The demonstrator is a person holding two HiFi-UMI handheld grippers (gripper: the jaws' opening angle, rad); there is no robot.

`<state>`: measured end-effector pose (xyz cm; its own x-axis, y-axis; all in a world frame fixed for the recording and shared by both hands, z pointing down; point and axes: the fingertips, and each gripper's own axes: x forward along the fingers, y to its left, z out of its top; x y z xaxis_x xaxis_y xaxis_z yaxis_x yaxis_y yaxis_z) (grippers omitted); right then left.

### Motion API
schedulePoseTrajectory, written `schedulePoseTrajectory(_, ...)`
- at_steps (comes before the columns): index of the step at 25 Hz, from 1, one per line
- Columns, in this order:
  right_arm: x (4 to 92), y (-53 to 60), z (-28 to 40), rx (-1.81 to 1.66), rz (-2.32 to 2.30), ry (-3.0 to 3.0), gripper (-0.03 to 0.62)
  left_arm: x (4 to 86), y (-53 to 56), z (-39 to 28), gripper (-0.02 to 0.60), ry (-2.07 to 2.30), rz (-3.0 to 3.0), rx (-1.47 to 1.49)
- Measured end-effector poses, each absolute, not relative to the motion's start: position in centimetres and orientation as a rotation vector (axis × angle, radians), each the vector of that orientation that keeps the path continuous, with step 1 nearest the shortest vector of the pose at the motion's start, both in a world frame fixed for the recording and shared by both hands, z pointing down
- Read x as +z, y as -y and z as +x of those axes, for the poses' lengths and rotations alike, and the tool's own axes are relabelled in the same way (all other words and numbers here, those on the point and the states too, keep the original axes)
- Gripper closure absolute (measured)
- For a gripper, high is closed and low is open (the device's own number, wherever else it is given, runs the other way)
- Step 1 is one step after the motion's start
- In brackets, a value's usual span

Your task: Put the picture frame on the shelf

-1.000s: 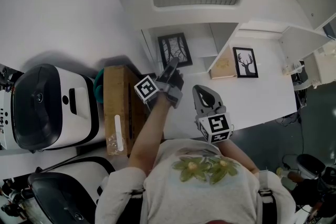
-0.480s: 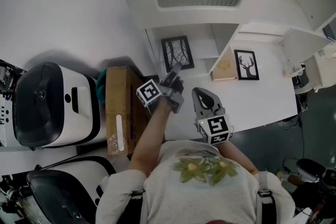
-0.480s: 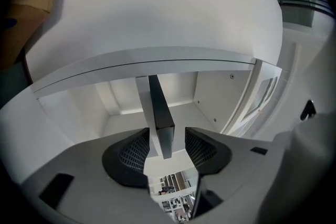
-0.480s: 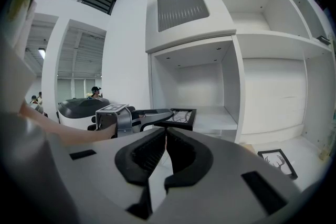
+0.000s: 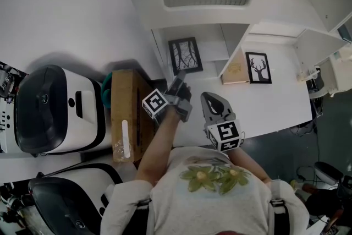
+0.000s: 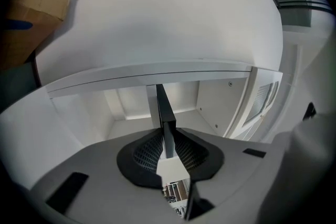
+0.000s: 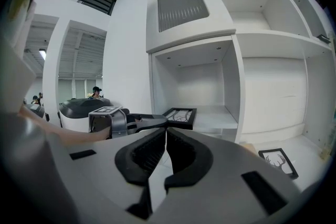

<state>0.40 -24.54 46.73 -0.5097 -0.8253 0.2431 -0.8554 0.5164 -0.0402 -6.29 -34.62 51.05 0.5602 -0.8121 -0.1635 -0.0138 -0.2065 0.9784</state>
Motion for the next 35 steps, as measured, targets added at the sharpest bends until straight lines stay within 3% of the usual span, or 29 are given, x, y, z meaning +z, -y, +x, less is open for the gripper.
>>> schedulePoseTrajectory(25,47.1,24.8,0.8,0.236,1.433,2.554,0.562,51.5,37.7,-6.1,0.494,0.722,1.622,-0.843)
schedulePoseTrajectory(30,47.1,24.8,0.6,0.24,1.426,2.554,0.562,50.3,36.4,-5.5,0.419,0.635,1.692,-0.821)
schedulePoseTrajectory(35,47.0,24.7,0.1,0.241,1.412,2.57,0.563,50.7,33.7,-5.2,0.413,0.638,1.766,-0.719)
